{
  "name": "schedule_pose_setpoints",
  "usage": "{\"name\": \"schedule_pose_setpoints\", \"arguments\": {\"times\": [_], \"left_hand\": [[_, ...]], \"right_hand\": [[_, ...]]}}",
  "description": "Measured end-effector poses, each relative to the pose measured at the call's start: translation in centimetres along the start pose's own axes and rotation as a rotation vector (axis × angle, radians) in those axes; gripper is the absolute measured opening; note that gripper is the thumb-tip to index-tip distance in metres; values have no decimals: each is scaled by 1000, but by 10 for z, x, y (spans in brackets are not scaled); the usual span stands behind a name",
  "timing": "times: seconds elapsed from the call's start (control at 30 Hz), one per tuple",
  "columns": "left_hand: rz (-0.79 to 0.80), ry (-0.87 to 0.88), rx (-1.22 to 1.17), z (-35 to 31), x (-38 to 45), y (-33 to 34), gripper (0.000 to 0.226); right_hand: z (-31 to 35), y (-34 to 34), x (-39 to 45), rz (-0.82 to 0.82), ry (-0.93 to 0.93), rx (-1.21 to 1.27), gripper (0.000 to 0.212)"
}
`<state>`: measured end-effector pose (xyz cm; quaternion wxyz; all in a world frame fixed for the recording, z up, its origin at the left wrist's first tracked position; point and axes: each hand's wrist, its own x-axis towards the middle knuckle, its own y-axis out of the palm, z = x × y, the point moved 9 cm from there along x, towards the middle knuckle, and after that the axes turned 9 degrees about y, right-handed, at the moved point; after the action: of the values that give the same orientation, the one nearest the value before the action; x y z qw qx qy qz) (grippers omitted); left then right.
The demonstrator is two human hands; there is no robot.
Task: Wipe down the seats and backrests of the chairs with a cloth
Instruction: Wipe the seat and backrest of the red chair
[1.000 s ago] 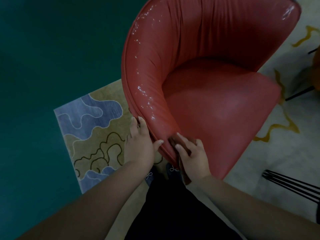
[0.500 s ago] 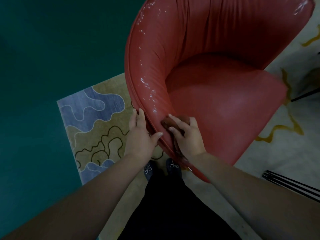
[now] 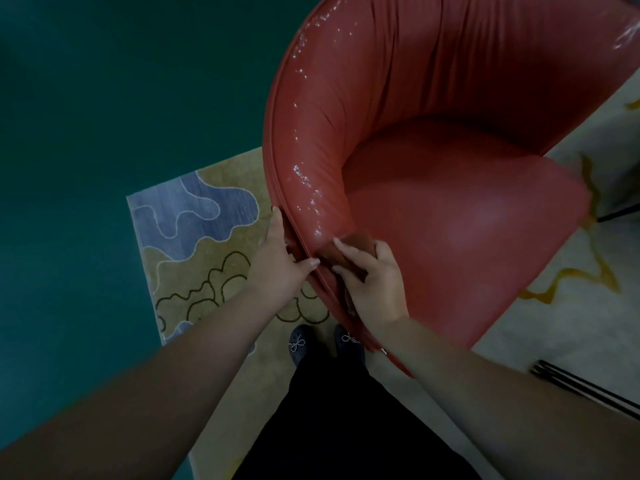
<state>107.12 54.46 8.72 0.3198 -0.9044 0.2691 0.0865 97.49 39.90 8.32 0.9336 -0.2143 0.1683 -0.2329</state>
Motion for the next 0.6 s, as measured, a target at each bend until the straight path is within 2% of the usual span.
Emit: {"name": "schedule_pose_setpoints", "arguments": {"times": [0.1, 0.27, 0.37, 0.5, 0.6], "left_hand": [[8, 2, -31, -1, 1, -2, 115], [15, 11, -60, -1, 2, -1, 114], [29, 6, -88, 1, 4, -1, 116], [86, 10, -136, 2, 7, 1, 123], [112, -4, -179, 4, 9, 2, 126]], "right_hand": [[-10, -5, -23, 11, 0, 14, 50], [12, 10, 33, -6, 16, 58, 40], [26, 15, 41, 49, -55, 46, 38], [21, 4, 1, 103, -203, -37, 38], [26, 10, 21, 93, -157, -1, 42]]}}
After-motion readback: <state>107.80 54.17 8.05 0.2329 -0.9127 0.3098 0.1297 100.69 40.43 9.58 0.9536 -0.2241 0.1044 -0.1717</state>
